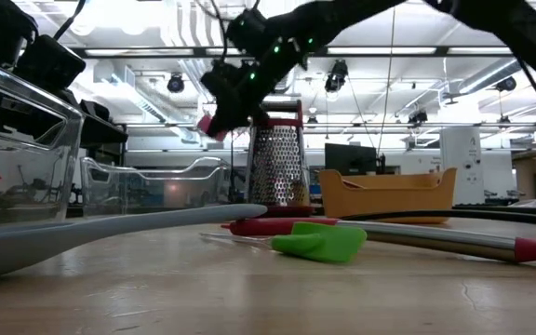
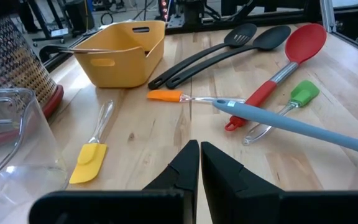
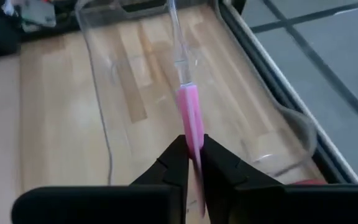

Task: Pick & Place Kitchen Items
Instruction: Put the pink spatula into the top transparent bin, then put the yellow spatula into the top transparent bin

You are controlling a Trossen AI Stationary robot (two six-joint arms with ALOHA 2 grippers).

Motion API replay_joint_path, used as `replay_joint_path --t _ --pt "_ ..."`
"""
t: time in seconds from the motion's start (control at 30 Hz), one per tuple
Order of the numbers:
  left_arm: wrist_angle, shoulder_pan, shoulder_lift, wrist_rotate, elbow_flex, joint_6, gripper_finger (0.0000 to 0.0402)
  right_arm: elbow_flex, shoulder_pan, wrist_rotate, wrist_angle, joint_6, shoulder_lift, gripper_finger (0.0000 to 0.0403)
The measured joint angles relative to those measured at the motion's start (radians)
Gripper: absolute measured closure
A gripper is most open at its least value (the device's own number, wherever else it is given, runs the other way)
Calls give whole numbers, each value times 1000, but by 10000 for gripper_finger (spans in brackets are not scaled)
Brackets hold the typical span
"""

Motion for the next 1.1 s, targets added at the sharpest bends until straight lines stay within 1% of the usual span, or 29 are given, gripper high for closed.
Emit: replay_joint_path --t 0.03,0.17,0.33,0.53,0.6,0.67,0.73,0.83,0.93,1.03,1.1 --pt "-3 0 0 0 0 0 378 9 -4 -15 12 1 17 373" --pt "-6 0 0 0 0 0 378 48 -9 -17 6 -2 67 365" --pt "-8 0 0 0 0 0 378 70 -10 -16 6 22 80 346" --pt "-11 0 0 0 0 0 378 77 -10 -19 -13 20 73 301" --pt "-11 0 0 0 0 0 378 90 -7 -57 -26 -6 72 284" --pt "-11 0 0 0 0 0 378 110 -4 -122 -70 -34 65 270" --pt "-12 0 0 0 0 0 378 121 4 -151 -126 -52 46 265" --pt "-12 0 -1 0 0 0 378 106 20 -180 -182 -73 -8 282" --pt "-12 0 -1 0 0 0 378 50 42 -204 -204 -101 -90 327" --pt "-13 0 -1 0 0 0 378 -57 73 -215 -185 -117 -195 381" --pt "-14 0 -1 0 0 0 378 -170 99 -217 -106 -105 -283 386"
